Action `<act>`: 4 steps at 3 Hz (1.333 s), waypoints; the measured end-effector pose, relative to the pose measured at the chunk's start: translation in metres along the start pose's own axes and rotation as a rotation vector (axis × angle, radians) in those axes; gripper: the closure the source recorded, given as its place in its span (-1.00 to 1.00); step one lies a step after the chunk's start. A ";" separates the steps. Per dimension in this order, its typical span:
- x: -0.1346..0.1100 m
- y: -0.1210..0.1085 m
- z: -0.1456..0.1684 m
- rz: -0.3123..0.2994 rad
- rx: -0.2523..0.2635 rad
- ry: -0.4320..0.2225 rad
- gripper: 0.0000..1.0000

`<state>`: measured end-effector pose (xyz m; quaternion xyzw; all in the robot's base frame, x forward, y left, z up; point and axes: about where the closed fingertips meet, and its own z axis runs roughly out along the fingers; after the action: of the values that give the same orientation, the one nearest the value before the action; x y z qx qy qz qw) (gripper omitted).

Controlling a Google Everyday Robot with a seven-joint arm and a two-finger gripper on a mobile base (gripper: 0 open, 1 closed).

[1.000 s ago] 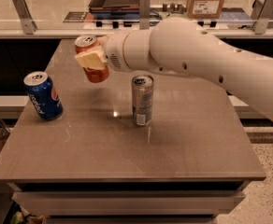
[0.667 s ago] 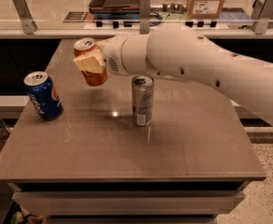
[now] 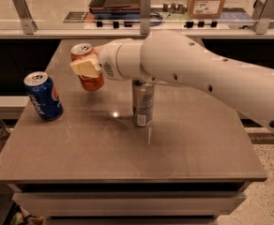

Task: Move coke can near pepsi can

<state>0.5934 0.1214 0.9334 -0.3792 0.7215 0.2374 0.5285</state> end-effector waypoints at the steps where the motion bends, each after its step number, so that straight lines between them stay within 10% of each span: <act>1: 0.002 0.004 0.003 0.008 0.017 0.015 1.00; 4: 0.005 0.011 0.014 0.034 0.035 0.032 1.00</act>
Offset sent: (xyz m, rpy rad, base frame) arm 0.0055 0.0186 -0.0139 -0.0187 0.0576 -0.0446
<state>0.5918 0.1374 0.9232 -0.3611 0.7402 0.2275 0.5195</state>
